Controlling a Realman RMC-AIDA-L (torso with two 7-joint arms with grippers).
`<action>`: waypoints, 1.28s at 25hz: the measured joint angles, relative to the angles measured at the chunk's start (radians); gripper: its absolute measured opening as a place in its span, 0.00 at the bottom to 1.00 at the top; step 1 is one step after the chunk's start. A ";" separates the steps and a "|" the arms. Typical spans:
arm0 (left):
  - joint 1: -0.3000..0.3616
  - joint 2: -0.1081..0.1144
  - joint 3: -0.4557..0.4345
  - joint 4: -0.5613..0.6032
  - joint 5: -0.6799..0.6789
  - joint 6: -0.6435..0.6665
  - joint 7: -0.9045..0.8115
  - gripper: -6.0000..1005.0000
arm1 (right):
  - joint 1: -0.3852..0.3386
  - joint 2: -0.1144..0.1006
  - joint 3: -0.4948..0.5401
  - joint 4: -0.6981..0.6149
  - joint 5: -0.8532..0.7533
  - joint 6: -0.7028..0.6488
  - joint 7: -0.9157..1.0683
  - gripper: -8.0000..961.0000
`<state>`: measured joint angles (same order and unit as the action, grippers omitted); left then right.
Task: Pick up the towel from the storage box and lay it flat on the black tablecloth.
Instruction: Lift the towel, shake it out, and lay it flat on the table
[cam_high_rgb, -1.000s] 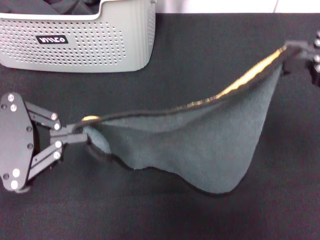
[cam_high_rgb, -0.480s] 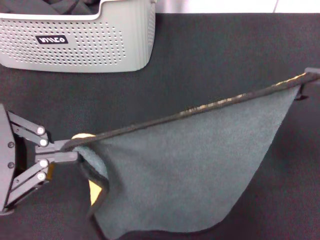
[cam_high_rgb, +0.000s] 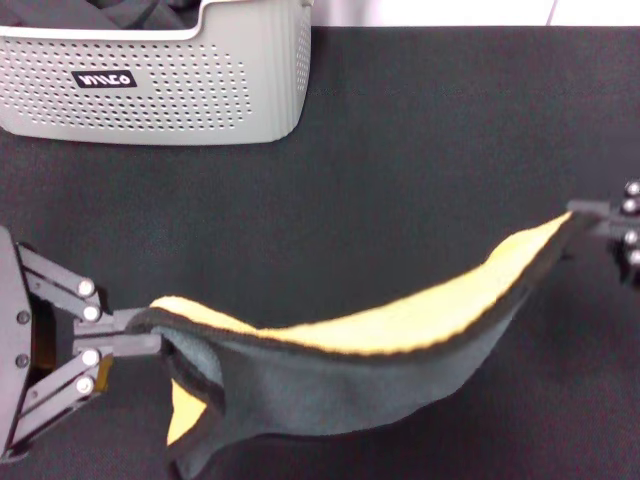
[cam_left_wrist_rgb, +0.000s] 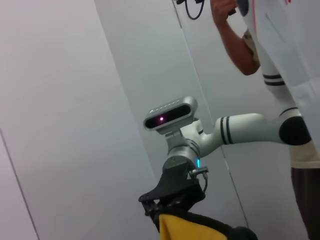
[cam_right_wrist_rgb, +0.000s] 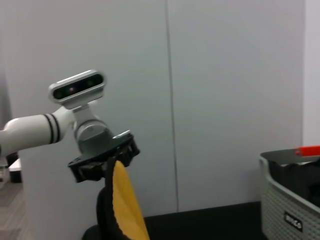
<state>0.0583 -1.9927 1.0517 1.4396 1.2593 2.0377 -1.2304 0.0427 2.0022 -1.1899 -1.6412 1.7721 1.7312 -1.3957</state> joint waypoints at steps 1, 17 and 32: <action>0.006 0.000 0.008 0.007 -0.005 0.000 0.000 0.02 | -0.007 0.000 -0.006 -0.007 0.000 0.002 0.000 0.03; 0.127 0.028 0.086 0.154 -0.119 0.001 -0.026 0.02 | -0.163 0.008 -0.005 -0.064 0.134 0.042 -0.006 0.03; 0.151 0.029 0.139 0.156 -0.111 0.001 -0.028 0.02 | -0.231 0.022 -0.130 -0.020 0.123 0.046 -0.043 0.03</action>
<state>0.2090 -1.9640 1.1912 1.5961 1.1484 2.0386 -1.2588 -0.1886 2.0243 -1.3198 -1.6614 1.8947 1.7775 -1.4383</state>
